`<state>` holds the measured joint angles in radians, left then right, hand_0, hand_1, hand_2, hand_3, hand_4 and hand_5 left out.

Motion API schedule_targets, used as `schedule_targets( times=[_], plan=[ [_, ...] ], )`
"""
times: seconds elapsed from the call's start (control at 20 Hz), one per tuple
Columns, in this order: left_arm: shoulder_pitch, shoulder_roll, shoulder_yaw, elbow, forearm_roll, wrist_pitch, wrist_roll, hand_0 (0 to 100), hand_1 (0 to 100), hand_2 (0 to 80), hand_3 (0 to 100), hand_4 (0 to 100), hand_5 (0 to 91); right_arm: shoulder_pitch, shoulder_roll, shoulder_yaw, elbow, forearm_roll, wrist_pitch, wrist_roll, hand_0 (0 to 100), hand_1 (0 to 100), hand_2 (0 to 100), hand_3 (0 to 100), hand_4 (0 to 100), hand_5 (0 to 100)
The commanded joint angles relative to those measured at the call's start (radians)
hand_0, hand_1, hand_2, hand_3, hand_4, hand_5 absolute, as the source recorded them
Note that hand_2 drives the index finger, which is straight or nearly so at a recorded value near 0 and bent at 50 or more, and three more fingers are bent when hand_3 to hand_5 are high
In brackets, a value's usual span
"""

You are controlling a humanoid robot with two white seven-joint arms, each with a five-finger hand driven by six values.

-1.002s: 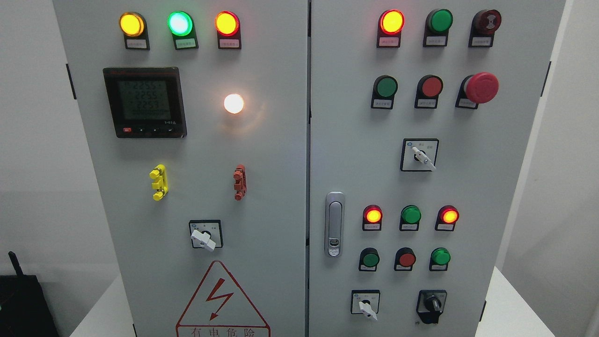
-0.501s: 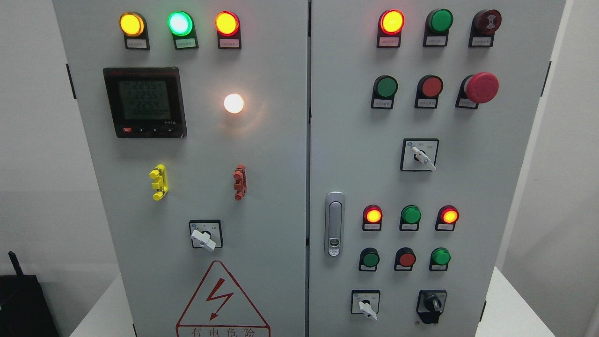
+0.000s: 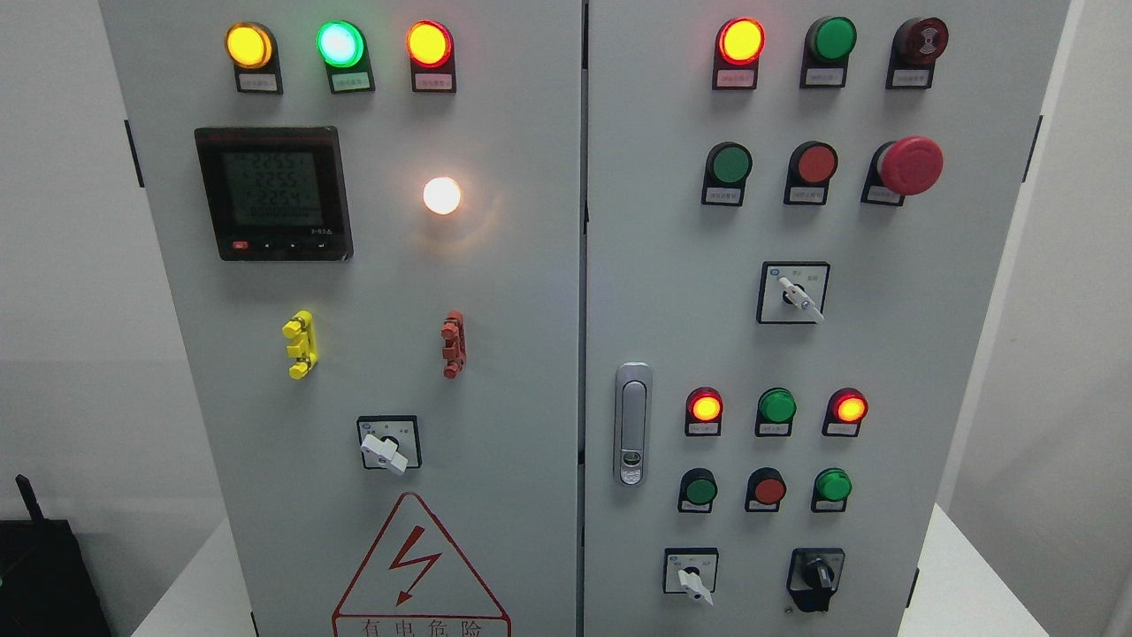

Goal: Trip black knob to open circuit

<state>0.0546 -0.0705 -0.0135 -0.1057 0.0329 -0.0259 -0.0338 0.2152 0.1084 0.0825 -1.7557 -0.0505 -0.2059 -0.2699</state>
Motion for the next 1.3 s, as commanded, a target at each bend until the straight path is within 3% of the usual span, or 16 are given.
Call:
schedule_targets(
  times=[0.0, 1.25],
  plan=[
    [-0.003, -0.002, 0.001, 0.0, 0.002, -0.003, 0.0, 12, 39, 0.0, 0, 0, 0.0, -0.019, 0.002, 0.002, -0.033, -0.002, -0.001, 0.001, 0, 9, 7, 100, 100, 100],
    [-0.003, -0.002, 0.001, 0.0, 0.002, -0.003, 0.0, 12, 39, 0.0, 0, 0, 0.0, -0.145, -0.001, 0.002, -0.057, -0.002, 0.088, 0.005, 0, 9, 8, 100, 100, 100]
  ],
)
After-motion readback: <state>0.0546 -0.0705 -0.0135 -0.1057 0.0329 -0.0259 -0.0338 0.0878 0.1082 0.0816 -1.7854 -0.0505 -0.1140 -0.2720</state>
